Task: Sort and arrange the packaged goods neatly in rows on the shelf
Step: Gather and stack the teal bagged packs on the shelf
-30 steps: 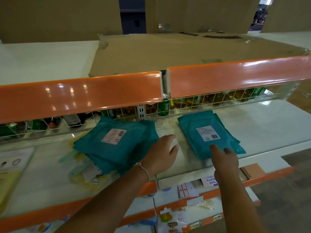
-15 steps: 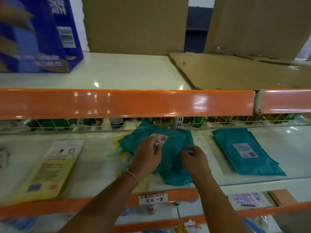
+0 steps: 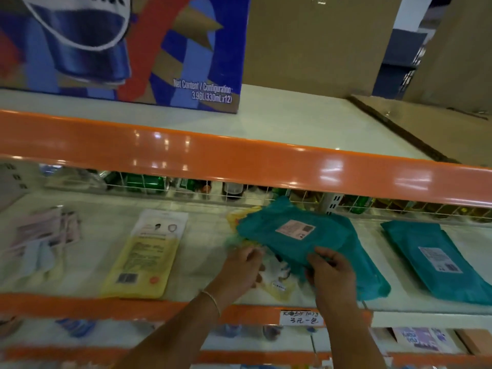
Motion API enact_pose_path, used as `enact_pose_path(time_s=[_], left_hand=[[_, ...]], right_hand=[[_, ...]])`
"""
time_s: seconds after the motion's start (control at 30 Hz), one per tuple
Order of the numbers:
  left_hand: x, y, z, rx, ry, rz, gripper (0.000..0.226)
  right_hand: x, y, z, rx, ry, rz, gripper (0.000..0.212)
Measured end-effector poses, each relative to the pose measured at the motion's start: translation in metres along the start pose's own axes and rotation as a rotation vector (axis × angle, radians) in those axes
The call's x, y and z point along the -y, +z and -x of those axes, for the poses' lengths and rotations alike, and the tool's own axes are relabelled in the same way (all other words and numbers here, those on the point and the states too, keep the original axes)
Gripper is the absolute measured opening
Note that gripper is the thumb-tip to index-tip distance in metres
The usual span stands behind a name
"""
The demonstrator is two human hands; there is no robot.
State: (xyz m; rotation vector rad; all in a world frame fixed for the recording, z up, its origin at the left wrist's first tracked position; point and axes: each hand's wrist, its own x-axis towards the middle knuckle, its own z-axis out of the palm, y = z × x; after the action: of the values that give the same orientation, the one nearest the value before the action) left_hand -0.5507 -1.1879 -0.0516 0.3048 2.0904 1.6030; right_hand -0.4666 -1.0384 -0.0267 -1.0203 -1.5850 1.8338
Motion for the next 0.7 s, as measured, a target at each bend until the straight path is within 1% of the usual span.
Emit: enact_pose_path(time_s=[0.07,0.1,0.17,0.23,0.3,0.37,0.43,0.47,0.5,0.57,0.63,0.7], left_hand=[[-0.007,-0.001,-0.001,0.090,-0.248,0.431,0.036],[-0.010,-0.003,-0.001,0.120,-0.333,0.607,0.039],[-0.013,-0.004,-0.006,0.109,-0.387,0.801,0.033],[-0.013,-0.005,-0.011,0.024,-0.386,0.858,0.025],[-0.012,-0.006,-0.016,-0.075,-0.409,0.825,0.023],[-0.012,-0.011,-0.020,-0.128,-0.413,0.765,0.020],[-0.012,-0.020,-0.023,-0.143,-0.371,0.705,0.018],[-0.015,-0.023,-0.022,-0.125,-0.344,0.675,0.018],[-0.019,-0.025,-0.020,-0.088,-0.315,0.640,0.018],[-0.029,-0.024,-0.015,0.004,-0.264,0.547,0.020],[-0.034,-0.019,-0.014,0.047,-0.210,0.440,0.022],[-0.038,-0.013,-0.014,0.035,-0.158,0.277,0.032]], right_hand=[[-0.002,0.012,0.019,0.040,0.006,-0.047,0.014],[-0.005,0.018,0.029,0.062,-0.004,-0.038,0.014],[-0.010,0.026,0.049,0.102,-0.031,-0.003,0.013],[-0.016,0.033,0.063,0.139,-0.022,0.025,0.012],[-0.021,0.034,0.070,0.149,0.016,-0.008,0.019],[-0.024,0.028,0.067,0.063,0.058,-0.107,0.028],[-0.023,0.018,0.057,-0.043,0.126,-0.202,0.027],[-0.021,0.013,0.051,-0.064,0.171,-0.234,0.029],[-0.017,0.009,0.046,-0.051,0.216,-0.250,0.034],[-0.009,0.005,0.038,0.049,0.299,-0.268,0.038],[-0.003,-0.001,0.034,0.145,0.334,-0.283,0.027],[-0.001,-0.011,0.029,0.193,0.314,-0.263,0.020]])
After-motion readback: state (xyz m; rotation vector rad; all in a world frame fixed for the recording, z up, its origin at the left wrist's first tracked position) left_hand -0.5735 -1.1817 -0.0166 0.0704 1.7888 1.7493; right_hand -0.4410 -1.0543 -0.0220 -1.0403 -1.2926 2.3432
